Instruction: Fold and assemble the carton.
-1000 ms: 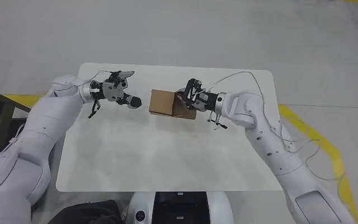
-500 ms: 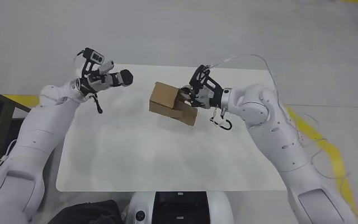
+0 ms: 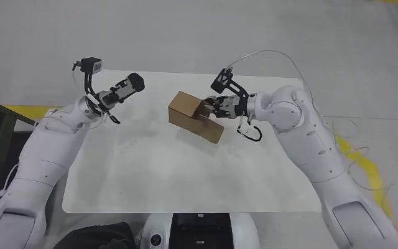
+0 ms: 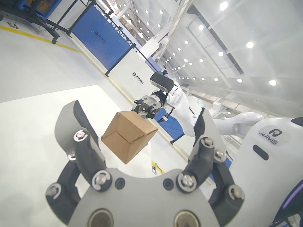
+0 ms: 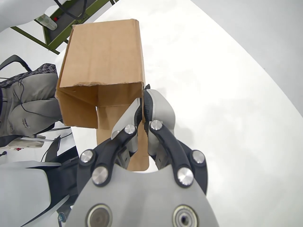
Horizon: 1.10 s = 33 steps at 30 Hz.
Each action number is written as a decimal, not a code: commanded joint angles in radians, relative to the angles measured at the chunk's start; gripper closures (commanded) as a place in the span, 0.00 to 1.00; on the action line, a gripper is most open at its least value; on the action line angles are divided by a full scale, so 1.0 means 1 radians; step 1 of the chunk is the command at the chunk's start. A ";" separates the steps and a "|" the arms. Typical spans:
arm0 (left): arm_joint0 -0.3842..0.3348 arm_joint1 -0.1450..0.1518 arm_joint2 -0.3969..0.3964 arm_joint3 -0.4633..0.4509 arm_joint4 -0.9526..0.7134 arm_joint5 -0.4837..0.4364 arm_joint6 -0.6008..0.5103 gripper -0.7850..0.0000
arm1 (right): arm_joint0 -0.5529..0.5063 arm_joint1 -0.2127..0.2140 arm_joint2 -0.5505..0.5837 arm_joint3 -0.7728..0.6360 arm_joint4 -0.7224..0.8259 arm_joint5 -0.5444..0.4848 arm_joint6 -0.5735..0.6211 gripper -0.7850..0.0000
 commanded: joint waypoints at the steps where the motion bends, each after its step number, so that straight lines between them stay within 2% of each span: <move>1: 0.002 -0.003 -0.017 -0.005 0.121 -0.023 0.061 0.00 | 0.015 0.000 -0.001 0.019 0.018 -0.014 0.012 1.00; 8: 0.064 -0.019 -0.071 -0.084 0.439 -0.023 0.270 0.00 | 0.053 0.000 -0.013 0.078 0.042 -0.070 -0.003 1.00; 10: 0.064 -0.019 -0.071 -0.084 0.439 -0.023 0.270 0.00 | 0.057 -0.001 -0.017 0.087 0.045 -0.096 -0.019 1.00; 25: 0.066 -0.019 -0.071 -0.085 0.440 -0.017 0.273 0.00 | 0.048 0.000 -0.020 0.079 0.023 -0.086 -0.031 1.00; 27: 0.072 -0.020 -0.076 -0.098 0.478 -0.001 0.281 0.00 | 0.051 0.004 -0.016 0.087 0.006 -0.091 -0.035 1.00; 29: 0.073 -0.020 -0.092 -0.096 0.538 -0.023 0.307 0.00 | 0.056 0.007 -0.009 0.101 0.009 -0.122 -0.037 1.00; 33: 0.072 -0.023 -0.102 -0.144 0.689 -0.023 0.341 0.00 | 0.071 0.017 0.000 0.137 0.014 -0.224 -0.020 1.00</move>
